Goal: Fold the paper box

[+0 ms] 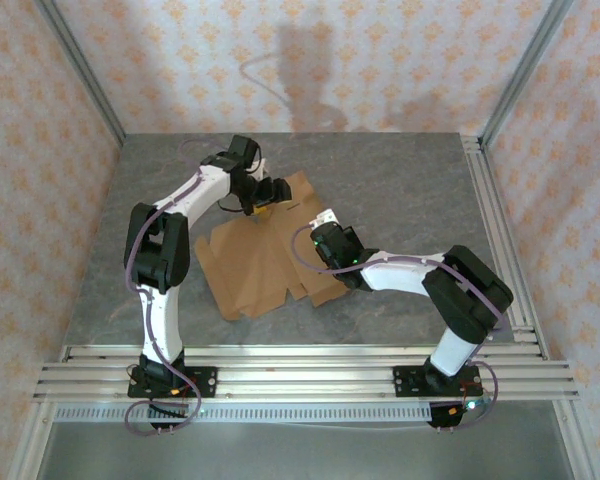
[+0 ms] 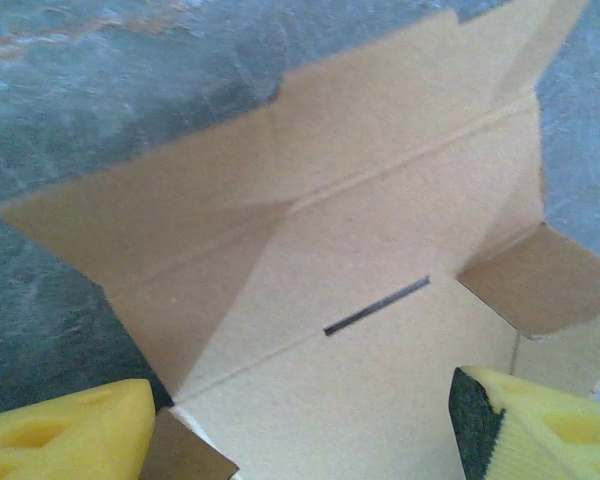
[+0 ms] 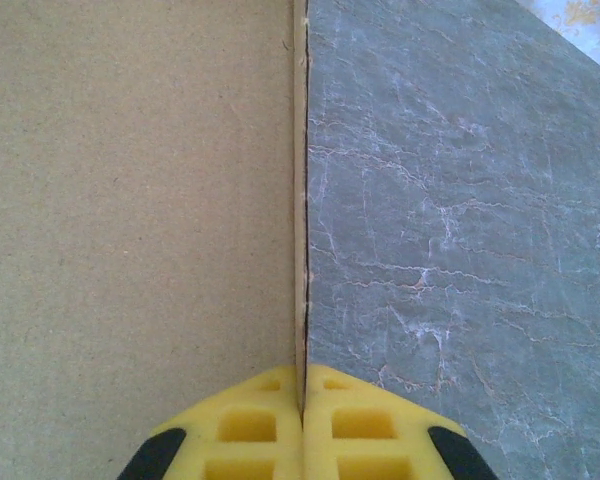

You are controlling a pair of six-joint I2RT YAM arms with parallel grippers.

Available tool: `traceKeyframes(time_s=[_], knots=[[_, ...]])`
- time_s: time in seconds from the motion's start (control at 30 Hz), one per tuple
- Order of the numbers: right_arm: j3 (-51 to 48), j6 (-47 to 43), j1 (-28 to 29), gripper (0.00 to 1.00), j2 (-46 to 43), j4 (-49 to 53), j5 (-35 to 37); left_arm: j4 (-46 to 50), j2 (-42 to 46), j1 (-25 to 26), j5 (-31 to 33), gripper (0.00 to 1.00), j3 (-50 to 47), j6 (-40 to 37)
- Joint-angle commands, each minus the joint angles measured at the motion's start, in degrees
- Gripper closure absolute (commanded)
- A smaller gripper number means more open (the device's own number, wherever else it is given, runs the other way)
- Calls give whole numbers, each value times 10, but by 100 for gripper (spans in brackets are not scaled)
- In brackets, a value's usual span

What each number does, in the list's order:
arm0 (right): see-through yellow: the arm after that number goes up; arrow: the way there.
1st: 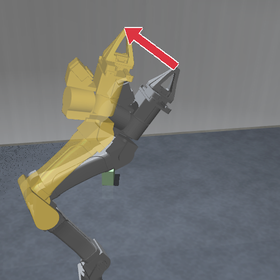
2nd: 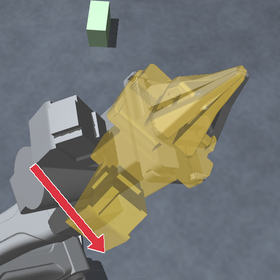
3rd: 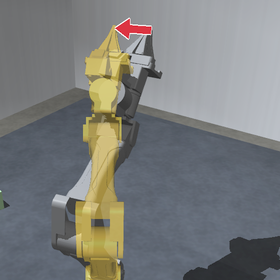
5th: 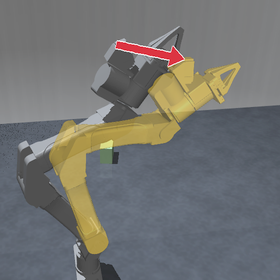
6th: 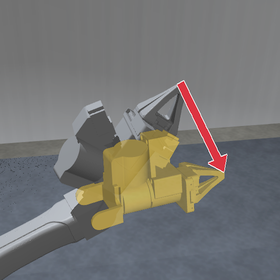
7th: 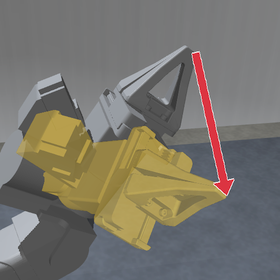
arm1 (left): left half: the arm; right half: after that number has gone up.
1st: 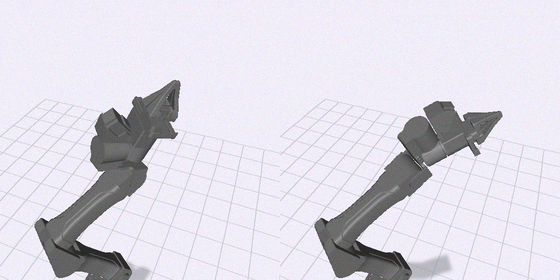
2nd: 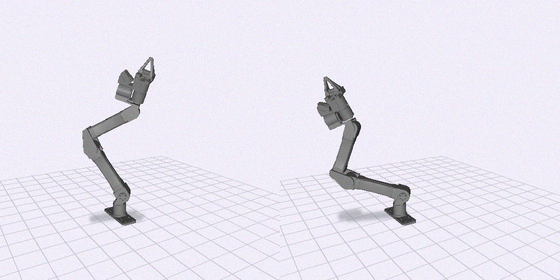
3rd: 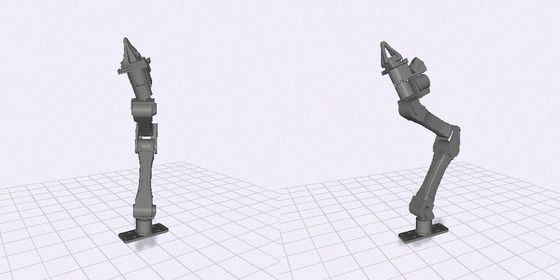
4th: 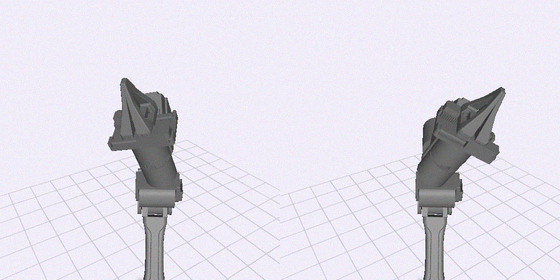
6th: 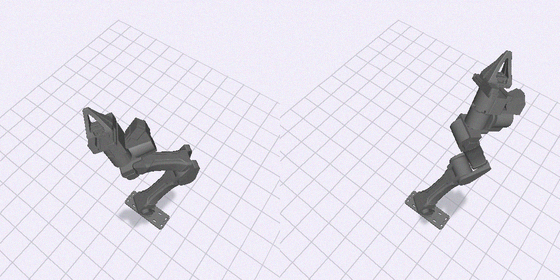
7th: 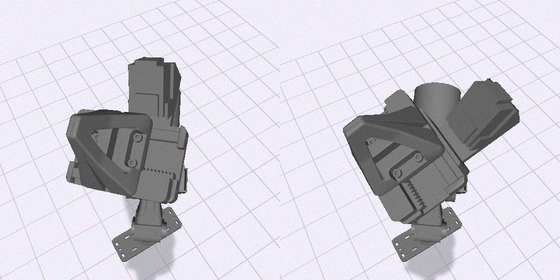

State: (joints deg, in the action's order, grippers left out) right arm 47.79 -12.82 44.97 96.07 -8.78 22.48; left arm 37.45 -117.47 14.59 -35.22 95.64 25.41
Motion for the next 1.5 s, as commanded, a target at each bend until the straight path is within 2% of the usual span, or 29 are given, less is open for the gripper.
traceKeyframes(time_s=[0.0,0.83,1.13,1.47], knots=[[7,12,3,100,-2,10,6,10,-7,7,-30,22,12,-10],[9,10,3,100,-5,8,9,9,-10,12,-25,22,-15,-9],[10,9,3,100,-5,7,10,-15,-21,18,-19,22,-52,3],[13,10,3,100,-12,8,6,-5,-3,18,-20,22,-29,-1]])
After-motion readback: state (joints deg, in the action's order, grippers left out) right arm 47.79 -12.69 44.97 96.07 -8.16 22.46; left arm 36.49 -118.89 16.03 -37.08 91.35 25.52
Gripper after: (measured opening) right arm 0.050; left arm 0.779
